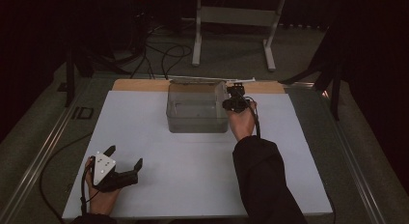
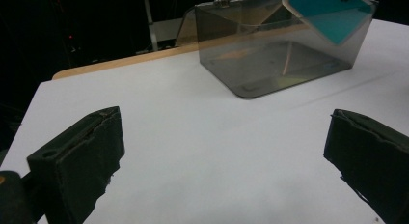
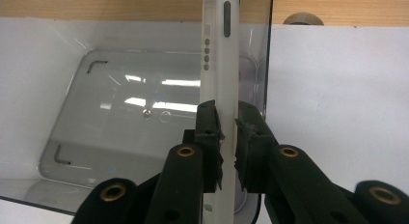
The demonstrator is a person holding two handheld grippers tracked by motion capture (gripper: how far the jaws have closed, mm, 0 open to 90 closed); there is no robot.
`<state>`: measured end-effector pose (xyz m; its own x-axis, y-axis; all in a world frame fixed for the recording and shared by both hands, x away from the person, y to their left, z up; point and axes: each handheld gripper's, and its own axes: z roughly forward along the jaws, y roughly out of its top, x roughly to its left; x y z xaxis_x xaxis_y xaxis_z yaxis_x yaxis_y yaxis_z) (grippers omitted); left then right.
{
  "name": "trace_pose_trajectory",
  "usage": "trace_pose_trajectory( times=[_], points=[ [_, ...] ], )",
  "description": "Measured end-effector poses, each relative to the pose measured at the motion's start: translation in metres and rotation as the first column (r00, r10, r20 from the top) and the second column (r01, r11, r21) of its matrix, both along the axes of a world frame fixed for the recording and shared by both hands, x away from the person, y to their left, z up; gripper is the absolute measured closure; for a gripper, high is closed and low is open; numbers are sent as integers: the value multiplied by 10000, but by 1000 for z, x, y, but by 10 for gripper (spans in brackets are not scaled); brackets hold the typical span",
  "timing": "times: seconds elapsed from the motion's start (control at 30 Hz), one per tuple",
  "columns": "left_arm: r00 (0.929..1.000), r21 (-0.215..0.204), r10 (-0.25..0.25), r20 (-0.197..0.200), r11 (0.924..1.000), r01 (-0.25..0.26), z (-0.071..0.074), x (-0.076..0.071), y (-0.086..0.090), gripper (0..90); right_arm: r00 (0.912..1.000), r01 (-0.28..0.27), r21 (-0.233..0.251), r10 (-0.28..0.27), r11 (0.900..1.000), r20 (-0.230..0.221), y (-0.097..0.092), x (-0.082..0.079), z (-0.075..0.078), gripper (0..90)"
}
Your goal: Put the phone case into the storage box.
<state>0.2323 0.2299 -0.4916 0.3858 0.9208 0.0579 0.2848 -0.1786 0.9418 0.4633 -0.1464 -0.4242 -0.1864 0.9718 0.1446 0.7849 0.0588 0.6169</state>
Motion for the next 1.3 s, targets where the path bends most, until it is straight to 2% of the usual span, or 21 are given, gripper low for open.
trace_pose_trajectory(
  times=[0.47, 0.63, 1.3],
  points=[
    [10000, -26, 5, 14, 10000, -5, 0, 0, 0, 13, 9996, 95, -203, -101, 9997, -275, 1, 4, -8, 809],
    [10000, -27, 2, 13, 10000, -2, 0, 0, 0, 13, 9997, 44, -462, -55, 9989, -238, 3, 5, -9, 810],
    [10000, -19, -2, 2, 10000, 2, 0, 0, 0, 13, 9996, -48, -576, 32, 9983, -283, 9, 4, -10, 809]
  ],
)
